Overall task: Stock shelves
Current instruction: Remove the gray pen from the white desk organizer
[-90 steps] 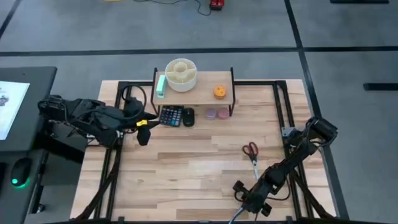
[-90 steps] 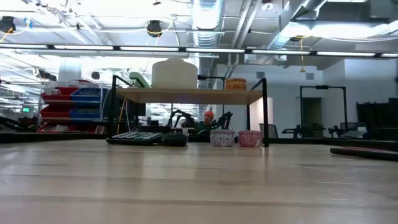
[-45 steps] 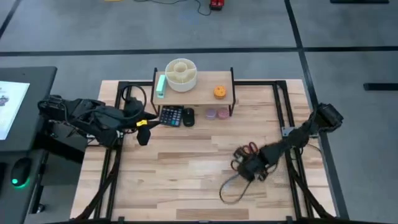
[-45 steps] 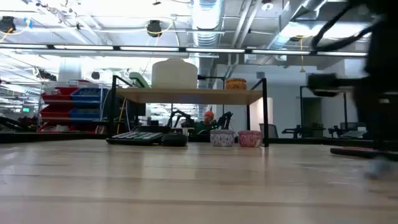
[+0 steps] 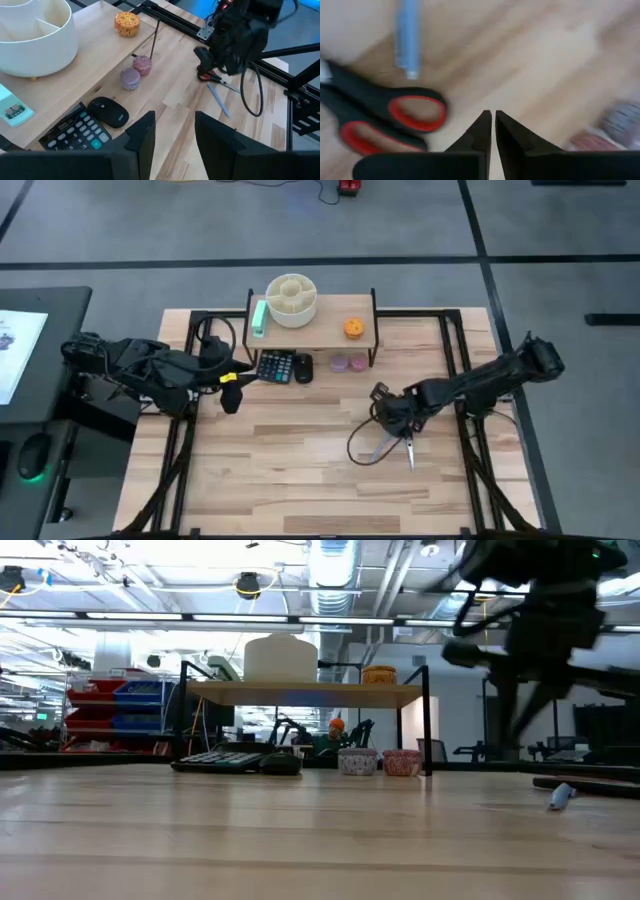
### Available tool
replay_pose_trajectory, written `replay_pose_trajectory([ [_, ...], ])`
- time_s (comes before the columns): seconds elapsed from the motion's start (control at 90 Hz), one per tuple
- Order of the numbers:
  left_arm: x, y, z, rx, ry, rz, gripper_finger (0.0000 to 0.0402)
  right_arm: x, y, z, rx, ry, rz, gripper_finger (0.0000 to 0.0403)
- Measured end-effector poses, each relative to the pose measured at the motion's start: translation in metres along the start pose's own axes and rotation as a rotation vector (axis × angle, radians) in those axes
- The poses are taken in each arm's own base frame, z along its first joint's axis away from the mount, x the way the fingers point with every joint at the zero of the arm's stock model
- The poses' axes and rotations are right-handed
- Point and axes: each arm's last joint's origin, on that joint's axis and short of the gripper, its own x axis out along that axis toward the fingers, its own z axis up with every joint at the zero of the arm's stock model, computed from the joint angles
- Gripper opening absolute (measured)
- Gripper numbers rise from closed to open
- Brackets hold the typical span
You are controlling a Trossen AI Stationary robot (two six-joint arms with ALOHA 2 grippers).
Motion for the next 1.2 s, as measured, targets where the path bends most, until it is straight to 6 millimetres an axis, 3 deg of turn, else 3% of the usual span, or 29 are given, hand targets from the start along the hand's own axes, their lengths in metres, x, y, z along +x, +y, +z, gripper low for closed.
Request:
replay_pose_trajectory([
  [0.1,0.0,0.0,0.0,0.0,0.0,0.001,0.0116,-0.017,-0.011,0.007,0.176,-0.148,-0.003,0.0025],
  [0.2,0.0,0.0,0.0,0.0,-0.001,0.001,0.0116,-0.028,-0.021,0.019,0.423,-0.411,0.135,0.0021],
  [0.333,0.0,0.0,0.0,0.0,-0.003,0.004,0.0116,-0.018,-0.021,0.039,0.596,-0.605,0.311,0.0005],
  [0.544,0.0,0.0,0.0,-0.006,-0.004,0.004,0.0116,0.021,-0.003,0.065,0.58,-0.535,0.395,0.0001],
  [0.656,0.0,0.0,0.0,-0.012,-0.005,0.006,0.0116,0.046,0.006,0.068,0.605,-0.437,0.443,0.0],
  [0.8,0.0,0.0,0.0,-0.012,-0.004,0.005,0.0116,0.063,0.01,0.069,0.624,-0.385,0.467,0.0],
  [0.956,0.0,0.0,0.0,-0.014,-0.005,0.005,0.0116,0.059,0.018,0.071,0.577,-0.355,0.487,0.0],
  [1.2,0.0,0.0,0.0,-0.005,-0.004,0.006,0.0116,0.036,0.036,0.064,0.442,-0.263,0.541,0.0],
])
